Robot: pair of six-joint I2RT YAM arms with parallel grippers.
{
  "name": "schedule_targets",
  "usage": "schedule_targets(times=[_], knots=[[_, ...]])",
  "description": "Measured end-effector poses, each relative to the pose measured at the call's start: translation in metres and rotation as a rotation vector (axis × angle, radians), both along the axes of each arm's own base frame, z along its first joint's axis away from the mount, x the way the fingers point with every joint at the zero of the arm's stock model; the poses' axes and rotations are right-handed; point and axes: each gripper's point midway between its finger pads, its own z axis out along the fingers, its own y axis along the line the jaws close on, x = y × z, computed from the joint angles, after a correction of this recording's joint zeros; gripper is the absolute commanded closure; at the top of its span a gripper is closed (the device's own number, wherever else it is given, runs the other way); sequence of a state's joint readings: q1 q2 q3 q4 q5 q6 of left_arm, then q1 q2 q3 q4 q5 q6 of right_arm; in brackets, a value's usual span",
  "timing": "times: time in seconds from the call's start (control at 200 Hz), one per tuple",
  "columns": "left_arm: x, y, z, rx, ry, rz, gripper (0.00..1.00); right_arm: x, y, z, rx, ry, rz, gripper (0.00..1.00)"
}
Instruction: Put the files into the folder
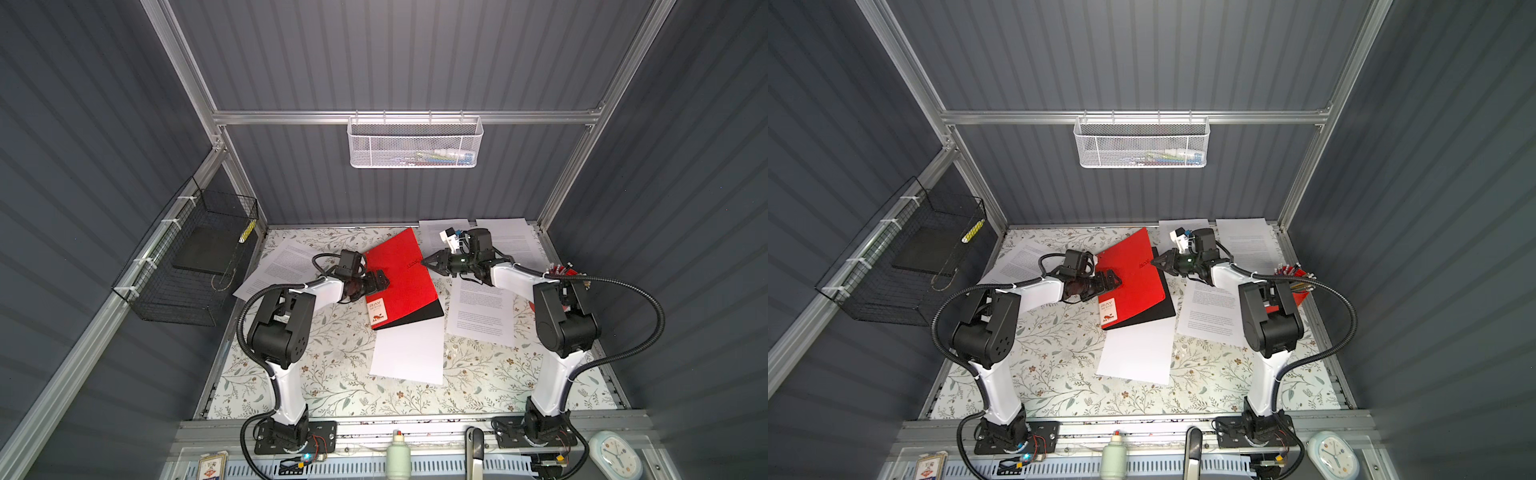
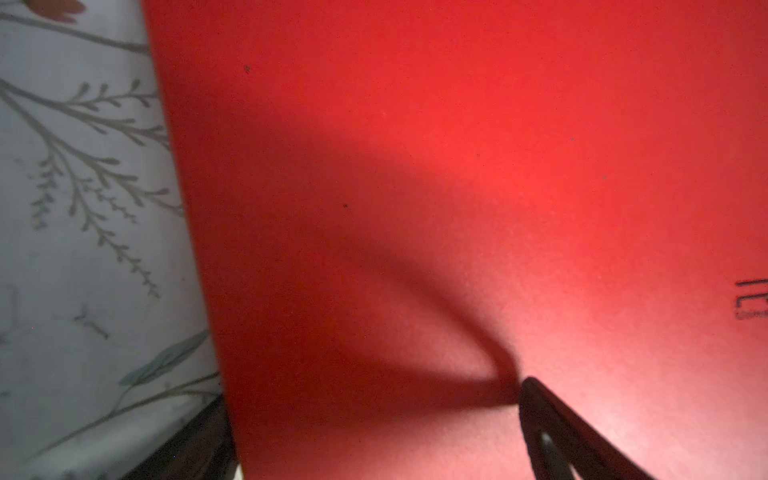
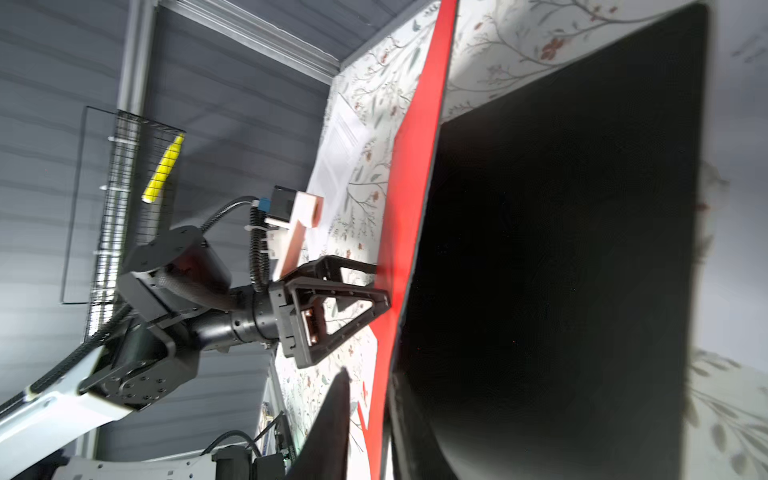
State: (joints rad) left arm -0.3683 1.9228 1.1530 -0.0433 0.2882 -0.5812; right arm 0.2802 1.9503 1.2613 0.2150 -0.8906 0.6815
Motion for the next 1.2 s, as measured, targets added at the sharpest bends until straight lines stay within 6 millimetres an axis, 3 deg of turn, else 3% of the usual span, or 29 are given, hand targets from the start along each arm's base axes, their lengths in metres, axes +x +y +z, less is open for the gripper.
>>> schedule_targets(times=[0.31, 0.67, 0.775, 0.945, 1.006, 1.011, 1.026, 1.036, 1.201], knots=[[0.000, -0.003, 0.001, -0.021, 0.000, -0.011, 0.00, 0.000, -0.004, -0.014, -0.044, 0.016, -0.018, 1.00], [-0.005, 0.001, 0.003, 0.019, 0.025, -0.017, 0.00, -0.003, -0.005, -0.016, -0.059, 0.036, -0.022, 1.00], [-0.014, 0.014, 0.015, 0.117, 0.027, 0.016, 0.00, -0.010, -0.001, -0.005, -0.050, 0.031, -0.007, 1.00], [-0.021, 0.044, 0.045, 0.309, 0.000, 0.066, 0.01, -0.031, 0.014, 0.032, -0.011, -0.018, 0.061, 1.00], [-0.022, 0.053, 0.054, 0.356, -0.021, 0.071, 0.19, -0.037, 0.018, 0.039, -0.003, -0.029, 0.077, 1.00], [-0.022, 0.053, 0.054, 0.357, -0.021, 0.073, 0.19, -0.037, 0.018, 0.040, -0.002, -0.029, 0.078, 1.00], [-0.024, 0.056, 0.056, 0.367, -0.023, 0.074, 0.04, -0.038, 0.018, 0.041, -0.001, -0.031, 0.080, 1.00], [-0.024, 0.057, 0.057, 0.372, -0.024, 0.073, 0.01, -0.039, 0.018, 0.041, -0.001, -0.031, 0.080, 1.00], [-0.033, 0.088, 0.068, 0.395, -0.023, 0.118, 0.00, -0.045, 0.014, 0.036, -0.009, -0.007, 0.076, 1.00]])
